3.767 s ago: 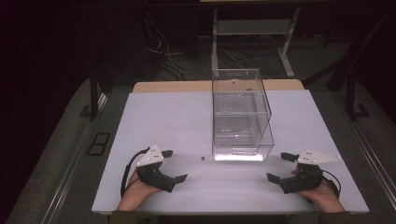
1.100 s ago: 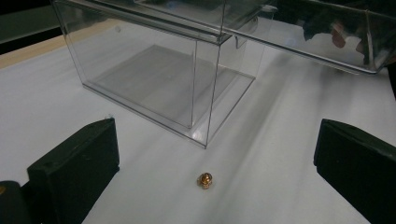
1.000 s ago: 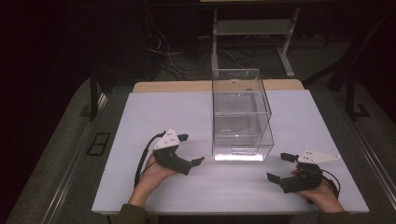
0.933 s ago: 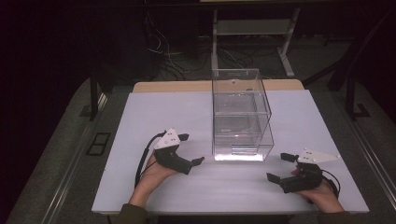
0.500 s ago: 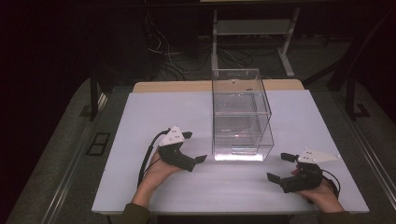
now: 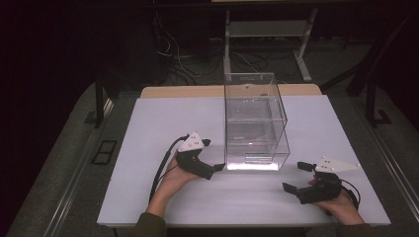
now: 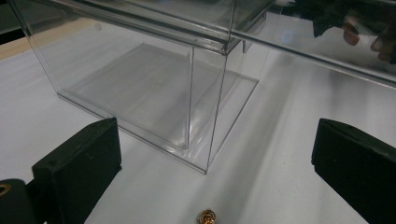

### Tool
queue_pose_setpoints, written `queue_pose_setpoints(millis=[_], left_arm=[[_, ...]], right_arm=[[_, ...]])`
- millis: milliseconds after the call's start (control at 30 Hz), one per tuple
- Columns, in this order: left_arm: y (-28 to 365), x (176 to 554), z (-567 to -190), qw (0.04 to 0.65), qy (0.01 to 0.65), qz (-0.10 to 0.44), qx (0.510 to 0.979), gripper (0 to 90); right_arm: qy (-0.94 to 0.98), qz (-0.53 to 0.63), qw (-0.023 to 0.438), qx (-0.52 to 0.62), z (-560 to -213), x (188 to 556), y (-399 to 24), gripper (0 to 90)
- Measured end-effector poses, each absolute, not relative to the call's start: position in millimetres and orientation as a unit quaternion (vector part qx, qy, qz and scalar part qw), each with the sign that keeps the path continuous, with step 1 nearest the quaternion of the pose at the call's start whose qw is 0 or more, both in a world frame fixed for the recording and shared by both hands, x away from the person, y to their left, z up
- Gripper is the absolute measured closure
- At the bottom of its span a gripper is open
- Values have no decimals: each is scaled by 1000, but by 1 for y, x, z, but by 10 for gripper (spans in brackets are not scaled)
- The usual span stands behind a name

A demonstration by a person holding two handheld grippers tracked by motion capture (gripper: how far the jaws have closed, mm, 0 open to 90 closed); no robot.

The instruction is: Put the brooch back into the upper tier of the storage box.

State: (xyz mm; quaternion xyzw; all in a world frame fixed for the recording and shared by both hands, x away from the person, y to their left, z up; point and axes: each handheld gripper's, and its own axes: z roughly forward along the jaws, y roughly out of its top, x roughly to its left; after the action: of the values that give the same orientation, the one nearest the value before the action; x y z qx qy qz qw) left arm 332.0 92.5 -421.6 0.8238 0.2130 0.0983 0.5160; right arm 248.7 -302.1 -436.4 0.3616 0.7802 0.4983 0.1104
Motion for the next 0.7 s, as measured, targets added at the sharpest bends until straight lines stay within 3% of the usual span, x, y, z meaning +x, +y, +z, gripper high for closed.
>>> queue_pose_setpoints(millis=[700], left_arm=[[94, 332, -431, 486, 220, 101, 839, 280]], right_arm=[[780, 499, 108, 362, -436, 249, -303, 6]])
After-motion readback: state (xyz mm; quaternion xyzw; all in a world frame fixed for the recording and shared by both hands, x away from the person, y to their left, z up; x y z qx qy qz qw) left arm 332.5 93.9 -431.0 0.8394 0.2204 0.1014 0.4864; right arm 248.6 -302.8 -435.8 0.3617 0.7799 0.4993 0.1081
